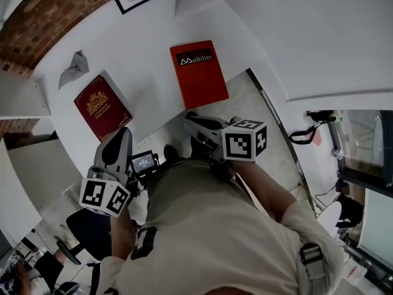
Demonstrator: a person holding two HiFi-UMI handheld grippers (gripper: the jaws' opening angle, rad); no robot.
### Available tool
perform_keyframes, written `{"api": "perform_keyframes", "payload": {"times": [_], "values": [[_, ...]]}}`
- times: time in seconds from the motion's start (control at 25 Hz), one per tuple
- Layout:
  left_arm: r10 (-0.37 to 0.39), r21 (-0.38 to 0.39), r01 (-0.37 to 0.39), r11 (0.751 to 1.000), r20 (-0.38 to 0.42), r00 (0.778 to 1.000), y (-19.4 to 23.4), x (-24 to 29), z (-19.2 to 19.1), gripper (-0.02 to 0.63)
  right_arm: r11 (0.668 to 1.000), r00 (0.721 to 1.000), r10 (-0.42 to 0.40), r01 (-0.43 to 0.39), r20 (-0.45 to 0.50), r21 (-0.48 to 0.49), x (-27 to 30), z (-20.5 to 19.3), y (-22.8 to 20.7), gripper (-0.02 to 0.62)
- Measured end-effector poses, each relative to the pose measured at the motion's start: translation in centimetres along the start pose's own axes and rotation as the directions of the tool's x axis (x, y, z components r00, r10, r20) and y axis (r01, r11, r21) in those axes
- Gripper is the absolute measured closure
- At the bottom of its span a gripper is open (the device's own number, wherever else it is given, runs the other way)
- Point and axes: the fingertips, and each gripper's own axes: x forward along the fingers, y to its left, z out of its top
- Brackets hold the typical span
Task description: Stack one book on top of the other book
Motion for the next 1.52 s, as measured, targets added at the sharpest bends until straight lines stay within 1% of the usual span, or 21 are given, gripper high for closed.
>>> {"api": "perform_keyframes", "payload": {"times": [0.08, 0.16, 0.28, 0.36, 0.44, 0.52, 0.56, 0.64, 0.68, 0.76, 0.84, 0.88, 0.96, 1.0, 1.08, 1.16, 1.32, 1.36, 1.44, 1.52], "values": [[-0.005, -0.003, 0.005, 1.000, -0.007, 1.000, -0.2, 0.6, 0.1, 0.600, 1.000, 1.000, -0.010, 0.010, -0.008, 0.022, -0.8, -0.1, -1.8, 0.589], [-0.004, -0.008, 0.003, 1.000, -0.019, 1.000, -0.3, 1.1, 0.0, 0.600, 0.995, 0.999, -0.043, 0.043, 0.005, 0.087, -1.8, -0.2, -4.9, 0.589], [0.010, -0.022, -0.011, 1.000, -0.039, 0.999, -0.1, 1.8, -0.3, 0.600, 0.966, 0.989, -0.138, 0.122, 0.055, 0.228, -3.3, -0.4, -11.1, 0.589], [0.022, -0.029, -0.024, 0.999, -0.044, 0.999, 0.1, 2.2, -0.4, 0.600, 0.939, 0.979, -0.188, 0.155, 0.082, 0.306, -4.1, -0.4, -14.6, 0.575], [0.033, -0.032, -0.035, 0.999, -0.050, 0.998, 0.4, 2.5, -0.4, 0.600, 0.913, 0.970, -0.221, 0.171, 0.098, 0.370, -4.4, -0.4, -17.2, 0.391], [0.041, -0.034, -0.043, 0.998, -0.065, 0.997, 0.6, 2.9, -0.5, 0.600, 0.888, 0.959, -0.262, 0.197, 0.106, 0.416, -4.6, -0.4, -19.6, 0.355], [0.043, -0.036, -0.046, 0.998, -0.075, 0.996, 0.7, 3.1, -0.7, 0.600, 0.873, 0.953, -0.280, 0.205, 0.112, 0.442, -4.7, -0.5, -20.8, 0.347], [0.046, -0.041, -0.051, 0.998, -0.094, 0.995, 0.6, 3.7, -0.9, 0.600, 0.847, 0.947, -0.294, 0.197, 0.126, 0.494, -4.7, -0.5, -22.9, 0.334], [0.050, -0.043, -0.054, 0.998, -0.102, 0.994, 0.6, 3.9, -1.0, 0.600, 0.839, 0.946, -0.297, 0.194, 0.129, 0.509, -4.5, -0.5, -23.9, 0.330], [0.069, -0.034, -0.073, 0.997, -0.108, 0.992, 0.8, 4.3, -0.6, 0.600, 0.838, 0.940, -0.318, 0.218, 0.121, 0.501, -3.7, -0.4, -25.7, 0.318], [0.099, -0.013, -0.101, 0.995, -0.091, 0.991, 1.5, 4.8, 0.3, 0.600, 0.838, 0.929, -0.350, 0.253, 0.120, 0.484, -3.0, 0.2, -27.6, 0.312], [0.109, -0.006, -0.110, 0.994, -0.079, 0.991, 1.8, 5.0, 0.7, 0.600, 0.834, 0.925, -0.359, 0.255, 0.129, 0.490, -3.0, 0.5, -28.4, 0.308], [0.129, -0.005, -0.129, 0.992, -0.063, 0.990, 2.6, 4.7, 1.1, 0.600, 0.830, 0.922, -0.358, 0.241, 0.148, 0.502, -3.1, 0.8, -29.5, 0.304], [0.144, -0.008, -0.145, 0.989, -0.060, 0.988, 3.1, 4.1, 1.1, 0.600, 0.833, 0.926, -0.345, 0.226, 0.155, 0.506, -2.9, 0.7, -29.7, 0.302], [0.181, -0.015, -0.182, 0.983, -0.056, 0.982, 4.0, 2.7, 1.1, 0.600, 0.836, 0.940, -0.292, 0.162, 0.176, 0.525, -2.2, 0.5, -29.9, 0.299], [0.210, -0.028, -0.212, 0.977, -0.048, 0.976, 4.6, 1.5, 1.1, 0.600, 0.827, 0.950, -0.234, 0.084, 0.204, 0.555, -1.5, 0.5, -29.9, 0.299], [0.235, -0.060, -0.237, 0.970, -0.041, 0.971, 4.7, -0.4, 0.5, 0.600, 0.824, 0.957, -0.128, -0.044, 0.261, 0.565, -0.9, 0.9, -29.3, 0.299], [0.243, -0.067, -0.245, 0.967, -0.042, 0.969, 4.8, -0.9, 0.2, 0.600, 0.817, 0.958, -0.094, -0.081, 0.271, 0.572, -0.5, 0.7, -29.1, 0.299], [0.257, -0.077, -0.260, 0.963, -0.047, 0.965, 5.1, -1.5, -0.2, 0.600, 0.790, 0.956, -0.038, -0.149, 0.290, 0.595, 0.2, 0.3, -29.0, 0.301], [0.262, -0.081, -0.265, 0.961, -0.049, 0.964, 5.2, -1.6, -0.4, 0.600, 0.777, 0.949, -0.006, -0.193, 0.314, 0.599, 0.4, 0.4, -28.8, 0.302]]}}
